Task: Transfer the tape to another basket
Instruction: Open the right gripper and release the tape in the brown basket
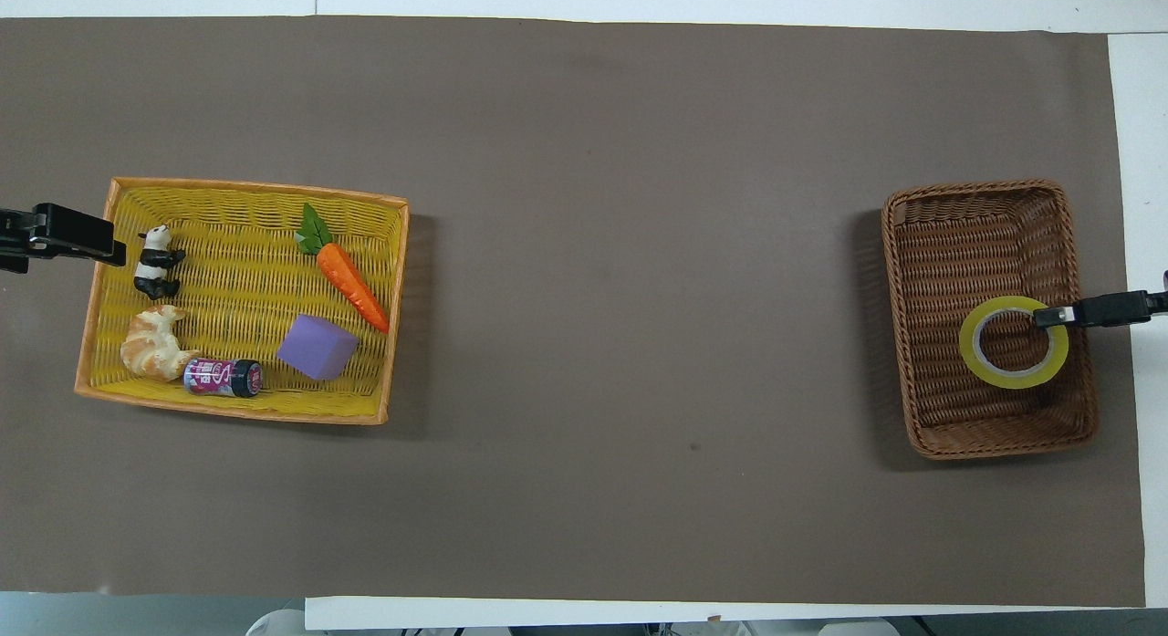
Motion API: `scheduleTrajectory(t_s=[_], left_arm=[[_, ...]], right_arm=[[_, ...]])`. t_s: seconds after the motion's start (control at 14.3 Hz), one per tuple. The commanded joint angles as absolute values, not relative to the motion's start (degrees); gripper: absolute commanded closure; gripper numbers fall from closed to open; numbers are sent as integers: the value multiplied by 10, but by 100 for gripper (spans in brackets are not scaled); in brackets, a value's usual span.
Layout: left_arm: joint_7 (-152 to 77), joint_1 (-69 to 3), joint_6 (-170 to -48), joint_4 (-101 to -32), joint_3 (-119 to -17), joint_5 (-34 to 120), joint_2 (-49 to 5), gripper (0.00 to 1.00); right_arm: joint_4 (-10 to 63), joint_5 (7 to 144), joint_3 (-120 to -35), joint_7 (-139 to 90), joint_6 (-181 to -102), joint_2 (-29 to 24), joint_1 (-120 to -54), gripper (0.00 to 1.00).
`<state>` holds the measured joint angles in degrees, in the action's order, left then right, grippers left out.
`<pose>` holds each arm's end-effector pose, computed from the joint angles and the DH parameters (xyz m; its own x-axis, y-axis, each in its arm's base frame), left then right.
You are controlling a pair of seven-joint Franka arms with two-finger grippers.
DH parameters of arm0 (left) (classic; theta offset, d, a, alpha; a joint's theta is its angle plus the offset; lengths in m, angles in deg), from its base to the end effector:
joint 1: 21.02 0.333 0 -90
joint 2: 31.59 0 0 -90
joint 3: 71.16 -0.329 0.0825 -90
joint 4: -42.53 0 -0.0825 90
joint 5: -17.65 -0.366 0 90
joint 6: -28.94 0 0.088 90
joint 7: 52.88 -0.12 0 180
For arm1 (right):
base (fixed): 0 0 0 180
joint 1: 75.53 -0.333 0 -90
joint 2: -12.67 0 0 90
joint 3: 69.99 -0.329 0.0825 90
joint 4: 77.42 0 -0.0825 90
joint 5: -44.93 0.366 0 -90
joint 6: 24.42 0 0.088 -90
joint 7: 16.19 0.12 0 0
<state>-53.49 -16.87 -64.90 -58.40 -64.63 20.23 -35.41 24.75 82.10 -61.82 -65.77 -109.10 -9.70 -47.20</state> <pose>0.5142 -0.0282 0.5784 0.9972 -0.0484 -0.0571 -0.0463 -0.9982 0.0377 0.4951 -0.2627 0.3369 0.9958 0.0703 -0.0586 -0.0004 -0.6372 -0.7707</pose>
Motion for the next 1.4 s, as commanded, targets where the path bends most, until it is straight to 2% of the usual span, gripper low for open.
scheduleTrajectory(t_s=[0.0, 0.14, 0.21, 0.28, 0.35, 0.42, 0.84, 1.19, 1.33], left_arm=[[-545, -166, -645, -580, -644, 193, -355, 0], [-545, -169, -648, -581, -647, 193, -356, 0], [-545, -169, -648, -580, -647, 193, -356, 0], [-545, -169, -647, -580, -646, 193, -356, 0], [-546, -172, -645, -580, -647, 193, -357, 0], [-546, -173, -642, -580, -646, 193, -358, 0], [-545, -173, -653, -586, -643, 193, -361, 0], [-545, -177, -655, -590, -640, 193, -362, 0], [-545, -182, -655, -590, -640, 193, -363, 0]], right_arm=[[244, 832, -620, -659, -1094, -102, -477, 100], [244, 832, -620, -659, -1094, -102, -476, 100], [244, 832, -620, -659, -1093, -102, -476, 96], [244, 832, -620, -659, -1093, -102, -476, 75], [247, 832, -620, -659, -1091, -102, -477, 17], [247, 832, -620, -658, -1091, -101, -477, 0], [235, 832, -620, -658, -1086, -101, -473, 0], [194, 826, -621, -651, -1073, -97, -486, 0], [192, 822, -621, -646, -1073, -79, -499, 0]])
